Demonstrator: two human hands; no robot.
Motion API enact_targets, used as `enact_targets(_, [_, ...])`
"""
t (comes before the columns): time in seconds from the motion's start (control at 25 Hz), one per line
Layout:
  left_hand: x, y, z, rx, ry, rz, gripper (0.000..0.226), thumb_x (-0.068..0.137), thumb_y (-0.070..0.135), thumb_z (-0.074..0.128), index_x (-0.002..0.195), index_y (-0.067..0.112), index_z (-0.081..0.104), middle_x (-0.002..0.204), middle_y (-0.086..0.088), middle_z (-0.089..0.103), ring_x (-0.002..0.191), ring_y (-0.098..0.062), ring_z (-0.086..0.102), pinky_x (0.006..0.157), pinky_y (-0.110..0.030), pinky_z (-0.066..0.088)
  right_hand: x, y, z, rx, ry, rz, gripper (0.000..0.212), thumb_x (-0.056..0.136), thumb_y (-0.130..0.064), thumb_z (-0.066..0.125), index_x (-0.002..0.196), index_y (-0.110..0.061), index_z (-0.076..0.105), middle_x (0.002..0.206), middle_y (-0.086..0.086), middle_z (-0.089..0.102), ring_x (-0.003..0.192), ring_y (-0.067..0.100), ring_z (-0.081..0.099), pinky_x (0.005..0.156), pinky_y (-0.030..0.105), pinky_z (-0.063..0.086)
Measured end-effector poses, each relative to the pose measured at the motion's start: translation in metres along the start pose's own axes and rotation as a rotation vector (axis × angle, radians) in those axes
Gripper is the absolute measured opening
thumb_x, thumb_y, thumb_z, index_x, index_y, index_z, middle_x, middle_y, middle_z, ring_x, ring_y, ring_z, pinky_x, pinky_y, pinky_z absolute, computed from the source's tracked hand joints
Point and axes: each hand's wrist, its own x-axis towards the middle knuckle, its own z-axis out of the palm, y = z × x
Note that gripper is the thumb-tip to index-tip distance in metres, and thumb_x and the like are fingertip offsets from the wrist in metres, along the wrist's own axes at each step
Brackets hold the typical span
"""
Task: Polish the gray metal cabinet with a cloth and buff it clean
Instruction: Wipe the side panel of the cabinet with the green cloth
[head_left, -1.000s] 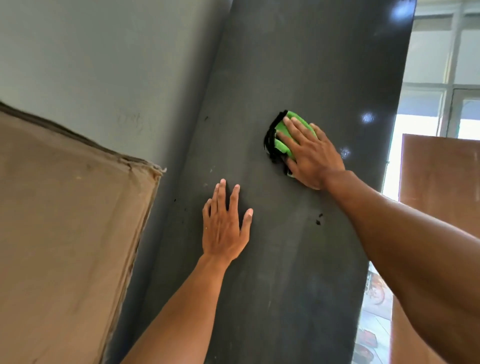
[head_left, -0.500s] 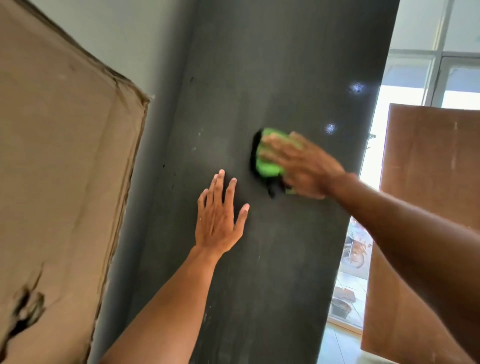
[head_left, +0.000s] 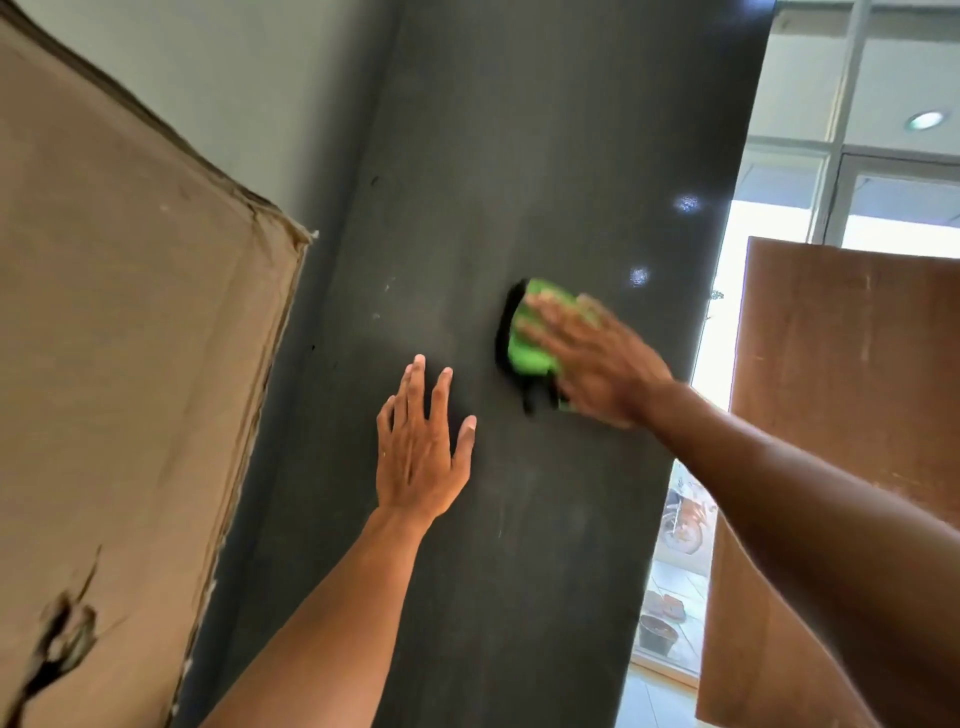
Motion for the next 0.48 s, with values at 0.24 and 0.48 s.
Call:
enact_targets(0.24, [-0.004,-0.021,0.005,0.015,0.009,-0.041,0.059,0.103,0.048,0.039,0.155,0.021,0.036,0.168,-0.014,0.02,0.154,-0.03,0.025,0.117,-0.048,0.033,0.084,-0.036,-0.01,0.066,0.038,0.29,0.073,0.097,-0.037,0.045,0.162,-0.022,0.017,0.171,0.009,0.004,0.158,0.023,0.001,0.126,0.048,-0.002])
enact_targets(0.48, [-0.012,-0.027,0.008,0.044,0.035,-0.068,0.052,0.102,0.048,0.038,0.139,0.013,0.048,0.162,-0.022,0.03,0.148,-0.036,0.033,0.114,-0.051,0.036,0.09,-0.067,-0.003,-0.019,-0.116,-0.203,0.068,0.097,-0.047,0.019,0.162,-0.029,0.011,0.17,0.003,0.0,0.157,0.019,-0.001,0.126,0.045,-0.003])
